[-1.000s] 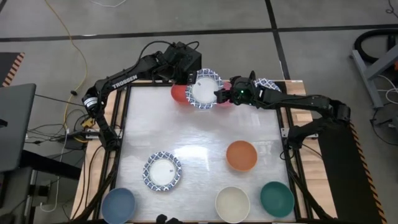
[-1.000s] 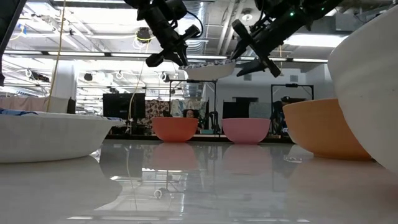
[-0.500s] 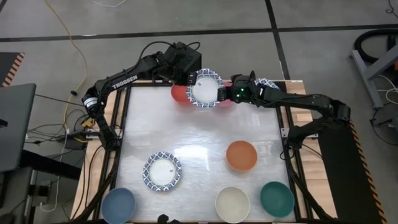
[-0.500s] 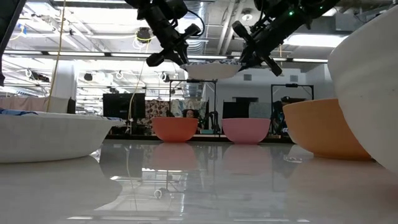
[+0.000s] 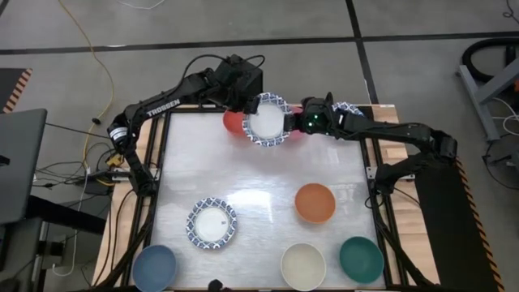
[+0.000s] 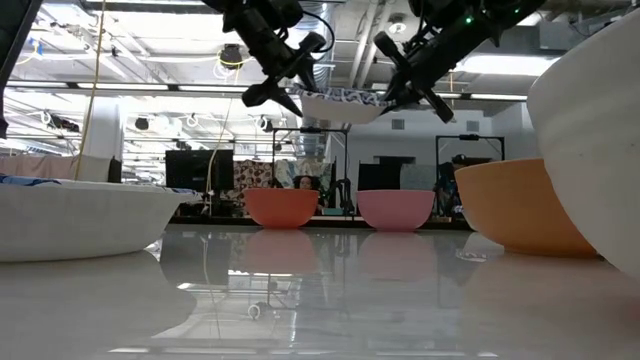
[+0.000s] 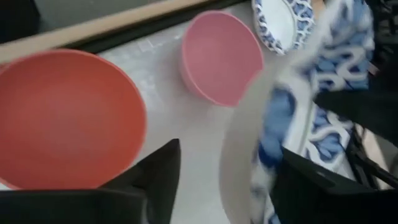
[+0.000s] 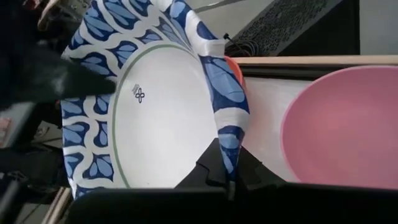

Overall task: Nest bowls inside each other
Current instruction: Stack the blue patterned bowl on top of the blue patterned bowl

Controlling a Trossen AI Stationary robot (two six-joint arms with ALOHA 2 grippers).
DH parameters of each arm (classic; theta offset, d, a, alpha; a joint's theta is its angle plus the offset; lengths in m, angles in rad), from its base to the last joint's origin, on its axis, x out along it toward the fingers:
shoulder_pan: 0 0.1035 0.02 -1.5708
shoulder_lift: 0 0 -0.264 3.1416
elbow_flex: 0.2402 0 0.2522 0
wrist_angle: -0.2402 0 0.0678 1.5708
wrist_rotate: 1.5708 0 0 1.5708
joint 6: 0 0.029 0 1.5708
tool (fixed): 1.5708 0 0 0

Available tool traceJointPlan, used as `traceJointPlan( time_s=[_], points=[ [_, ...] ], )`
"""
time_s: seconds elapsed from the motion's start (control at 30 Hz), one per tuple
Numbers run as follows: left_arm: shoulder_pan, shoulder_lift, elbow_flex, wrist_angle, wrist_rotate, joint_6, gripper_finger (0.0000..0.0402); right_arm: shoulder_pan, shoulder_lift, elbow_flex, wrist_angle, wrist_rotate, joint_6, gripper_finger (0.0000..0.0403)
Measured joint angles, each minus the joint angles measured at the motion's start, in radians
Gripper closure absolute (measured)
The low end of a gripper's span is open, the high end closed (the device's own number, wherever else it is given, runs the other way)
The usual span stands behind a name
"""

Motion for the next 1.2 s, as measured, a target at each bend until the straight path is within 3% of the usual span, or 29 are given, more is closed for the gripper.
traceJointPlan(
  time_s=[0.2,0.63,0.8,1.2],
  points=[
    [0.008,0.0,0.023,-0.014,0.04,0.019,0.0158,-0.057,-0.009,-0.001,-0.002,-0.054,0.019,0.0397],
    [0.018,0.0,0.187,-0.112,0.023,0.144,0.0156,-0.209,-0.05,-0.002,-0.077,-0.1,0.017,0.0398],
    [0.022,-0.012,0.267,-0.174,0.022,0.231,0.0156,-0.288,-0.087,-0.002,-0.181,-0.108,-0.028,0.0398],
    [0.029,-0.226,0.297,-0.192,-0.038,0.319,0.0156,-0.526,-0.267,-0.002,-0.488,-0.114,-0.128,0.0398]
  ],
)
